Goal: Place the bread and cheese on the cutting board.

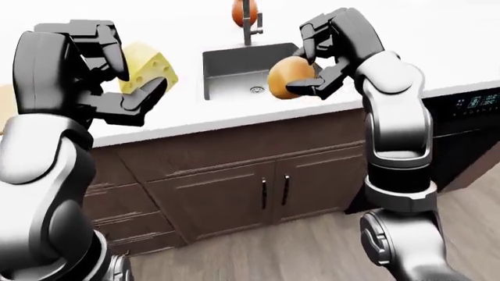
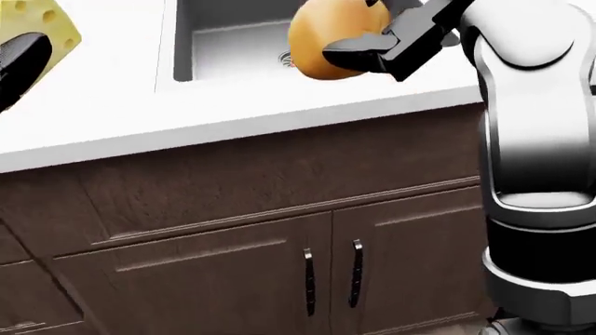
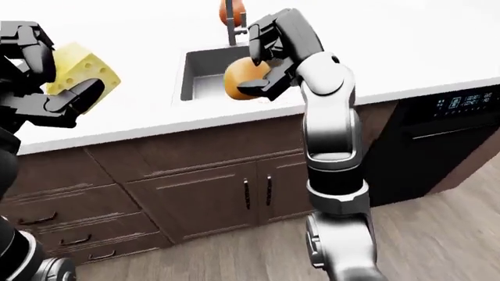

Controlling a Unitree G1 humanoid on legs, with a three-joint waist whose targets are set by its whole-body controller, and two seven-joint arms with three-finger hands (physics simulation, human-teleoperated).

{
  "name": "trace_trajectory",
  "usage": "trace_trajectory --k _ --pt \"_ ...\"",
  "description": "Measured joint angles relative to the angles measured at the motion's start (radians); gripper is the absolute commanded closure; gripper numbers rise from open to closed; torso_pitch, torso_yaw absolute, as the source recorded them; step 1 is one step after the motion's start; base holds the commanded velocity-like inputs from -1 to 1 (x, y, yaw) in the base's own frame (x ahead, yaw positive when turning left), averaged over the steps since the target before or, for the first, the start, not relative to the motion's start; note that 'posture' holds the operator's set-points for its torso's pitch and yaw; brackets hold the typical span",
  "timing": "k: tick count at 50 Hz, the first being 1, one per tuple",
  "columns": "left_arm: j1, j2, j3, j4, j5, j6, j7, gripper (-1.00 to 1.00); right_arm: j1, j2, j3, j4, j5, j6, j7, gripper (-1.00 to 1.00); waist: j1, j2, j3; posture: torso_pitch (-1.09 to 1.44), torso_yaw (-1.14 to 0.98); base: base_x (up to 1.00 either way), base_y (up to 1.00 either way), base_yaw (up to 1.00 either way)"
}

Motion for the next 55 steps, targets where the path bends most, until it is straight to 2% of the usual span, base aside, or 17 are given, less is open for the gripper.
trace_trajectory --k 3,7,10,13,15,18,25,28,31,33,37,40,41,44,48,52,55 --pt "-0.006 0.006 0.017 -0.005 0.010 -0.007 0.009 1.00 -0.019 0.004 0.014 -0.008 0.006 -0.007 0.006 1.00 0.006 0.030 0.001 0.00 0.00 0.00 0.00 1.00" --pt "0.014 0.008 0.032 0.010 0.021 0.008 0.019 1.00 -0.008 0.020 0.044 -0.007 0.014 -0.009 0.021 1.00 0.041 0.011 0.003 0.00 0.00 0.00 0.00 1.00" --pt "0.007 0.007 0.023 0.012 0.020 0.016 0.020 1.00 -0.008 0.015 0.038 0.008 0.014 -0.001 0.028 1.00 0.039 -0.027 0.006 0.00 0.00 0.00 0.33 0.67" --pt "-0.005 0.014 0.035 -0.007 0.021 0.005 0.022 1.00 -0.018 0.014 0.036 -0.004 0.007 -0.010 0.030 1.00 -0.014 -0.120 0.046 0.00 0.00 0.00 0.54 0.00" --pt "0.006 -0.002 0.019 -0.020 0.016 -0.005 0.020 1.00 -0.004 0.008 0.018 -0.007 0.004 -0.015 0.028 1.00 -0.045 -0.095 0.053 0.00 0.00 0.00 0.00 0.00" --pt "0.010 0.000 -0.007 0.002 -0.003 0.005 0.006 1.00 0.002 0.010 -0.001 0.008 0.001 -0.002 0.018 1.00 -0.036 -0.053 0.051 0.00 0.00 0.00 0.00 0.00" --pt "0.009 0.005 0.018 0.011 0.011 0.009 0.016 1.00 -0.003 0.014 0.030 0.011 0.008 -0.008 0.010 1.00 -0.017 -0.048 0.018 0.00 0.00 0.00 0.09 0.00" --pt "0.006 -0.001 0.009 -0.003 0.010 0.012 0.017 1.00 0.000 0.007 0.021 0.006 0.002 -0.014 0.009 1.00 -0.027 -0.031 0.006 0.00 0.00 0.00 0.52 0.00" --pt "-0.001 0.000 -0.006 -0.011 -0.004 0.008 0.008 1.00 0.003 0.002 0.006 0.013 -0.008 -0.013 0.004 1.00 -0.031 -0.059 -0.009 0.00 0.00 0.00 0.76 0.00" --pt "-0.008 0.003 0.000 -0.012 -0.007 0.004 0.006 1.00 -0.006 0.001 0.006 0.010 -0.012 -0.010 0.003 1.00 -0.032 -0.058 -0.010 0.00 0.00 0.00 0.84 0.00" --pt "-0.004 0.002 0.004 -0.012 -0.004 -0.006 0.009 1.00 -0.013 0.001 0.007 -0.006 -0.015 -0.015 0.005 1.00 -0.039 -0.016 0.010 0.00 0.00 0.00 0.85 0.00" --pt "-0.001 0.002 0.002 -0.004 -0.004 -0.006 0.008 1.00 -0.016 0.003 0.009 0.007 -0.016 -0.016 0.006 1.00 -0.040 0.051 0.009 0.00 0.00 0.00 0.85 0.00" --pt "0.006 0.004 0.006 0.002 -0.003 -0.007 0.009 1.00 -0.013 0.011 0.012 0.009 -0.016 -0.015 0.006 1.00 -0.031 0.053 0.010 0.00 0.00 0.00 0.84 0.00" --pt "0.021 0.004 0.017 0.017 0.008 0.009 0.015 1.00 0.000 0.021 0.039 0.025 -0.008 -0.008 0.020 1.00 -0.011 0.037 0.015 0.00 0.00 0.00 0.85 0.00" --pt "0.003 0.008 0.021 -0.002 0.010 0.009 0.020 1.00 -0.014 0.014 0.027 0.014 -0.007 -0.008 0.022 1.00 -0.011 -0.024 0.020 0.00 0.00 0.00 0.85 0.00" --pt "-0.002 0.010 0.018 0.000 0.006 0.000 0.018 1.00 -0.025 0.010 0.016 -0.006 -0.011 -0.022 0.012 1.00 -0.007 -0.065 0.023 0.00 0.00 0.00 0.85 0.00" --pt "0.008 -0.002 0.000 -0.005 -0.001 0.005 0.014 1.00 -0.001 0.007 0.006 -0.001 -0.013 -0.023 0.008 1.00 -0.028 -0.064 0.021 0.00 0.00 0.00 0.60 0.00"
